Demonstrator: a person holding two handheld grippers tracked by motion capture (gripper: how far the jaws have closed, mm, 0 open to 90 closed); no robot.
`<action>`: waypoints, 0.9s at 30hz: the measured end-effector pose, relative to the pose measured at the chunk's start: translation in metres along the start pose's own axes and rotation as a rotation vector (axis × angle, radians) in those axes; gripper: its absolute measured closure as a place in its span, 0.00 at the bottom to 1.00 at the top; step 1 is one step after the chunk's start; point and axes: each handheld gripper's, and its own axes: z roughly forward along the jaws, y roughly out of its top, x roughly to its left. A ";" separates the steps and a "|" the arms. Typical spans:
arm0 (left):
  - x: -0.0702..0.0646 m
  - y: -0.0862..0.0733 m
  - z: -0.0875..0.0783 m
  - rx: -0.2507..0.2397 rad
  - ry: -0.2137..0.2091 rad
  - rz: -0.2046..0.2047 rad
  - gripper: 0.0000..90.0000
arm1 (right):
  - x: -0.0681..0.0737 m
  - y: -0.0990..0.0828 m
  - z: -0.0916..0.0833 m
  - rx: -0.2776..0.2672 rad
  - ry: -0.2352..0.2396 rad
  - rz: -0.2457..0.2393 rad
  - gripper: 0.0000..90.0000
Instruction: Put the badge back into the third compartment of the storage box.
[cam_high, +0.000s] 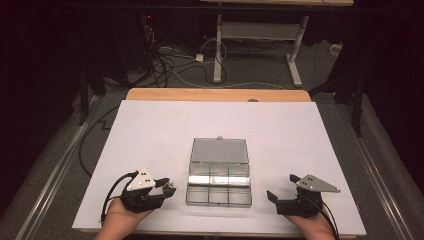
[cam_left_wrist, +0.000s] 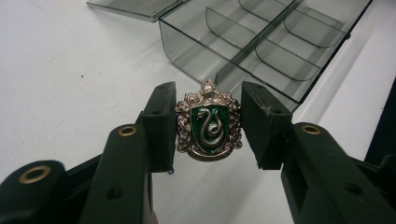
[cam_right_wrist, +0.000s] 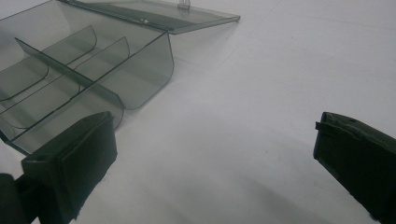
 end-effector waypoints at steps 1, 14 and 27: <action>0.000 0.001 0.000 -0.006 -0.004 -0.003 0.62 | 0.000 0.000 0.000 0.000 0.000 0.000 0.01; -0.006 0.013 0.004 -0.022 -0.018 0.020 0.62 | 0.000 0.000 0.000 0.003 0.000 -0.004 0.01; -0.012 0.023 0.011 -0.026 -0.036 0.038 0.62 | 0.000 0.000 0.000 0.002 -0.001 -0.003 0.01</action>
